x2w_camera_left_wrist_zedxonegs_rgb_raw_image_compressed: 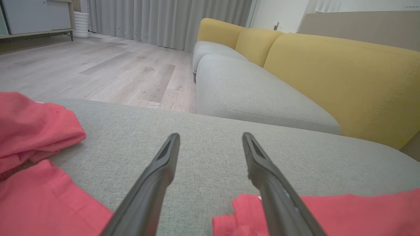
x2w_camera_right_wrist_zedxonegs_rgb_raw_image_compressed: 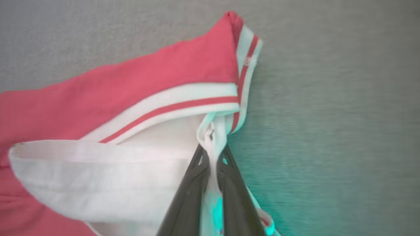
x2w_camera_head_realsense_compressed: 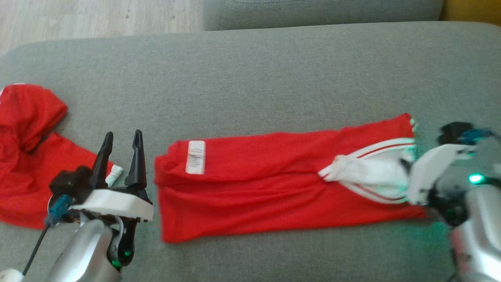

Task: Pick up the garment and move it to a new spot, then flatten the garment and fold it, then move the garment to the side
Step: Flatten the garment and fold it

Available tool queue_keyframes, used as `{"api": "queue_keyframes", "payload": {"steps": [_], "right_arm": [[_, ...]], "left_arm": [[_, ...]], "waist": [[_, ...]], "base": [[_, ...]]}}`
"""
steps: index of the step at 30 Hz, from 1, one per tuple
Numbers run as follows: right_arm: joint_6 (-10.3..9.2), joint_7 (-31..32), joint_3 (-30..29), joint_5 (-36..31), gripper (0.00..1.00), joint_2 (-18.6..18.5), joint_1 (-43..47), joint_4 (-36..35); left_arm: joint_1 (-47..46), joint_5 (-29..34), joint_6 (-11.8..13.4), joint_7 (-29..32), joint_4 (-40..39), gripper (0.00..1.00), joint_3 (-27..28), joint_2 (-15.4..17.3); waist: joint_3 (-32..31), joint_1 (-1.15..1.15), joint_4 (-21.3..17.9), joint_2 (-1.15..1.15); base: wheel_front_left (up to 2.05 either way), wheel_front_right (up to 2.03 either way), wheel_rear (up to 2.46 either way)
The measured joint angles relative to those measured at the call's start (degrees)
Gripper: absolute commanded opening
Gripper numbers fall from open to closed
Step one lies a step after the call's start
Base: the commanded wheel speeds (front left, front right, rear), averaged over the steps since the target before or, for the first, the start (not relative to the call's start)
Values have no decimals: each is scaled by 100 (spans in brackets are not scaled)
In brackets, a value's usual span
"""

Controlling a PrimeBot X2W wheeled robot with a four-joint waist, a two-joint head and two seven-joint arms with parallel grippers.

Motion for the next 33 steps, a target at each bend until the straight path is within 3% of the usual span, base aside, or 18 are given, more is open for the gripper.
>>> {"api": "queue_keyframes", "payload": {"steps": [7, 13, 18, 22, 28, 33], "right_arm": [[1, 405, -858, -465, 0, -570, 450, -1169], [0, 541, -1702, -979, 0, -557, 829, -2041], [0, 637, -1838, -1095, 0, -453, 1002, -2396], [0, 732, -1355, -1089, 0, -318, 1119, -2829], [0, 1015, 56, -686, 0, 62, 1148, -3441], [0, 992, 1344, -449, 0, 247, 953, -3220]], "left_arm": [[36, 0, 24, 0, -81, 100, 38, 11], [142, 1, 49, 0, -140, 100, 45, 20], [142, 1, 49, 0, -141, 100, 31, 22], [142, 1, 49, 2, -137, 100, -1, 26], [140, 1, 49, 14, -138, 100, -70, 33], [139, 1, 51, 18, -141, 100, -80, 35]], "waist": [[-25, 0, -140, 0], [-26, 0, -204, 0], [-60, 0, -203, 0], [-117, 0, -193, 0], [-138, 0, -162, 0], [-126, 0, -146, 0]], "base": [[0, 0, 0], [0, 0, 0], [0, 0, 0], [0, 0, 0], [0, 0, 0], [0, 0, 0]]}}
